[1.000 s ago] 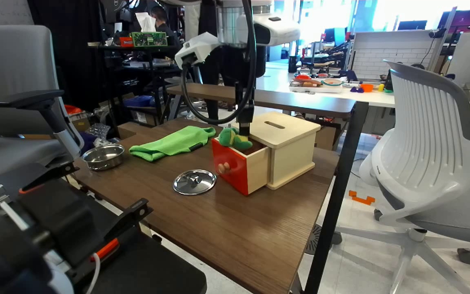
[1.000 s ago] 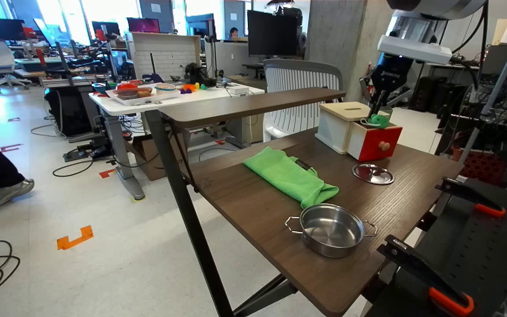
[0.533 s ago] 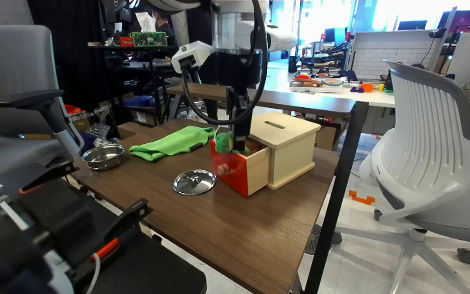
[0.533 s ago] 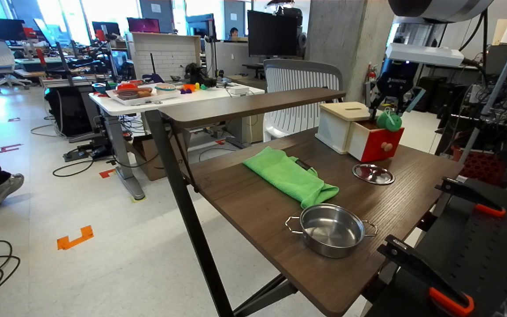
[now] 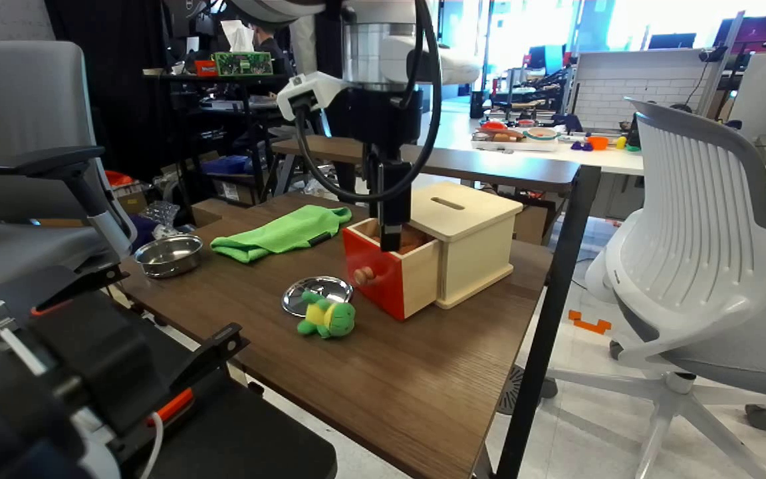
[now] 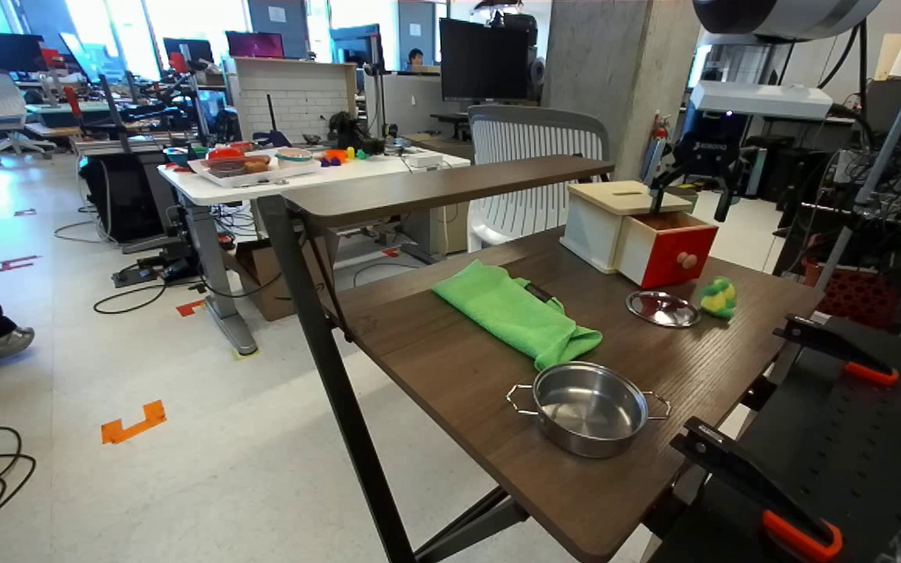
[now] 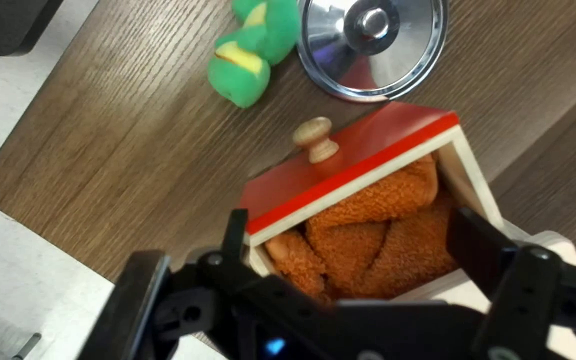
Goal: Open the drawer, then put the green doll in the drawer
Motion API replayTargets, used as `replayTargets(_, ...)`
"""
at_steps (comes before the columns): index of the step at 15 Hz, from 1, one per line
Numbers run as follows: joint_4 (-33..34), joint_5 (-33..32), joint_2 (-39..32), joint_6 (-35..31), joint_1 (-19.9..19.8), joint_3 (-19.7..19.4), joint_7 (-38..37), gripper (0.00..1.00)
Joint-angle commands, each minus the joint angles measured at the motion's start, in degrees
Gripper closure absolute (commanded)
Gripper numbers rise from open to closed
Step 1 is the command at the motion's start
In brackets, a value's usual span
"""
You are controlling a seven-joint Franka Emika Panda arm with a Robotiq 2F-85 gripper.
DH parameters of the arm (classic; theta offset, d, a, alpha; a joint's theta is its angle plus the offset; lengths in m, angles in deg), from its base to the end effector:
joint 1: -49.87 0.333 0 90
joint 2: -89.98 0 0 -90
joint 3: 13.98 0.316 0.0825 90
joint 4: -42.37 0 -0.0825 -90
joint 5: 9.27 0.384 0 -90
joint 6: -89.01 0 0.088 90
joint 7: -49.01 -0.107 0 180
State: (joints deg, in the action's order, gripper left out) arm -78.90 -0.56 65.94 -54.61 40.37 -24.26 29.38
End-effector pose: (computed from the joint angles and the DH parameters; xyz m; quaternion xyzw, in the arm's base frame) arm 0.5417 -0.1959 0.2134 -0.9216 0.3879 0.0095 0.0080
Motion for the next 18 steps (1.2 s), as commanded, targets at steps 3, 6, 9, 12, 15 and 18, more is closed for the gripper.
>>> replayTargets(3,-5.1,-1.2,6.7,-1.3,0.7,-0.4,3.1,0.0)
replayTargets(6,-8.1,-0.3,12.0,3.7,-1.3,1.1,12.8,0.0)
replayTargets(9,-6.4,-0.4,9.7,2.6,-0.4,0.3,10.7,0.0)
replayTargets(12,-7.4,-0.4,10.9,2.9,-0.5,0.4,11.6,0.0)
replayTargets(15,-7.5,-0.4,10.9,2.9,-0.5,0.4,11.7,0.0)
replayTargets(18,-7.5,-0.4,10.9,2.9,-0.5,0.4,11.7,0.0)
